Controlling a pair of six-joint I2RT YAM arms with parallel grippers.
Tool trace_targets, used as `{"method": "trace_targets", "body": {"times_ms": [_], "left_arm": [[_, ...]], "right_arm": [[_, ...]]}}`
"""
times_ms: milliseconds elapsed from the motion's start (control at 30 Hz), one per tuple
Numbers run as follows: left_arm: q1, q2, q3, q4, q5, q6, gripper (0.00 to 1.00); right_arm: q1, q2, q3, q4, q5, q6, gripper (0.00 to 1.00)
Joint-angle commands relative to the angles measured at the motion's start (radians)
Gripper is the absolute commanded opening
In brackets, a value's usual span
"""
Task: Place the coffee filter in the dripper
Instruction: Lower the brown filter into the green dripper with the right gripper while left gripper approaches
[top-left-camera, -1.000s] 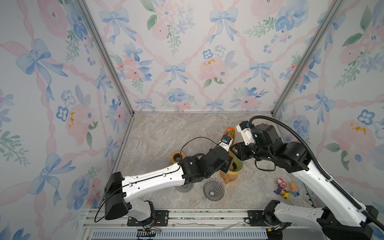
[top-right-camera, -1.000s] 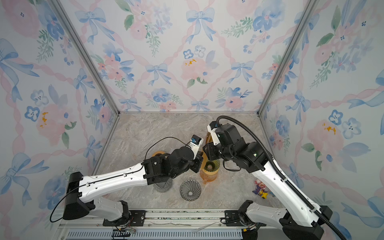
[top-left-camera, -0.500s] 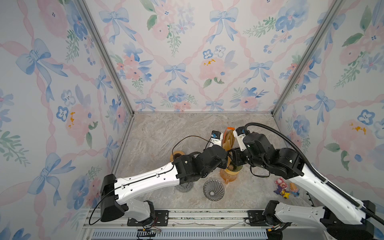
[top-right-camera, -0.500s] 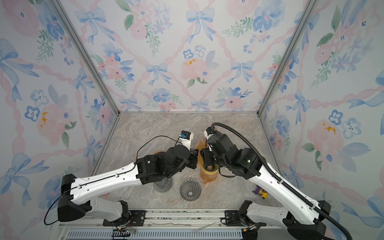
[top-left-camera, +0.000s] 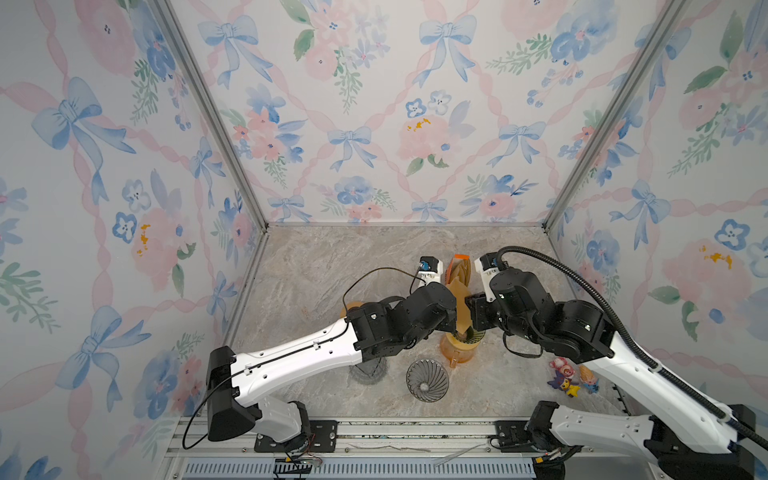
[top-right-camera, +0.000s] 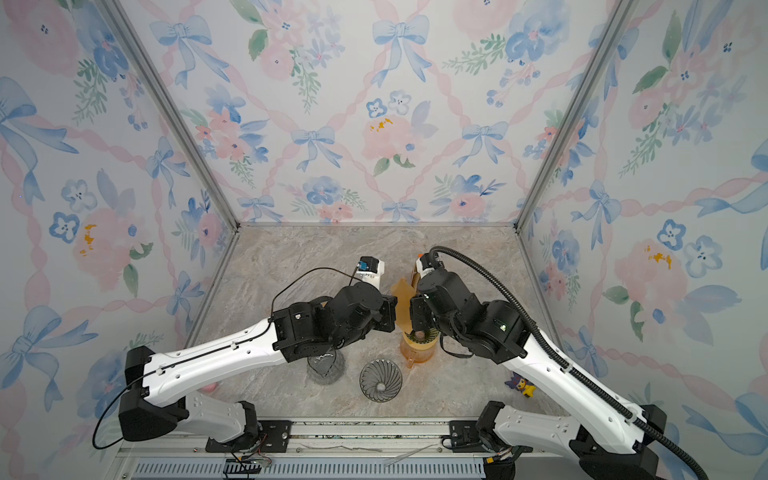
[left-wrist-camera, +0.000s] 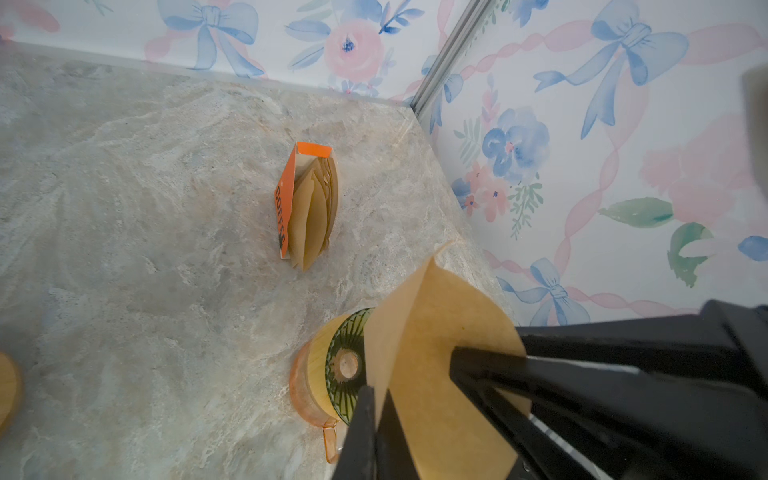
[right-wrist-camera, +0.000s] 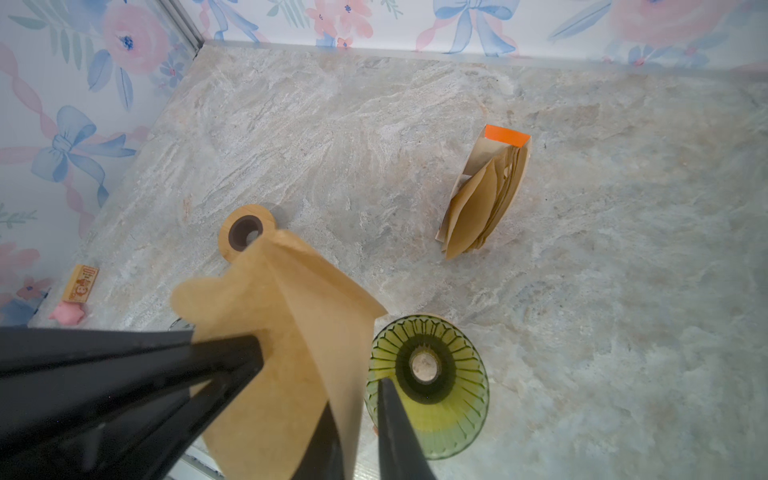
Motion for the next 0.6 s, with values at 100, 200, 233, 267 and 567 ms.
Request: {"method": "trace_targets", "body": {"times_ms": [100, 200, 233, 267, 567], "left_arm": [[0.027, 0.051, 0.043, -0.04, 0.117, -0.013, 0.0], [0.045, 0.073, 0.062, -0.04, 0.176, 0.003, 0.0], [0.057, 0.085, 0.066, -0.041, 0.213, 0.007, 0.0], [0.066, 0.092, 0.07, -0.041, 0.235, 0.009, 0.0], [0.089, 0.134, 0.081, -0.066, 0.264, 0.03, 0.0]], "right_arm": [[-0.011, -0.024, -0.001, -0.056, 0.034, 0.013, 0.08], [-0.053, -0.035, 0.001, -0.097, -0.014, 0.013, 0.07], [-0.072, -0.038, -0.001, -0.111, -0.043, 0.008, 0.07], [-0.088, -0.043, -0.006, -0.122, -0.068, 0.004, 0.07], [-0.262, -0.084, -0.101, -0.098, -0.29, -0.042, 0.06]]}}
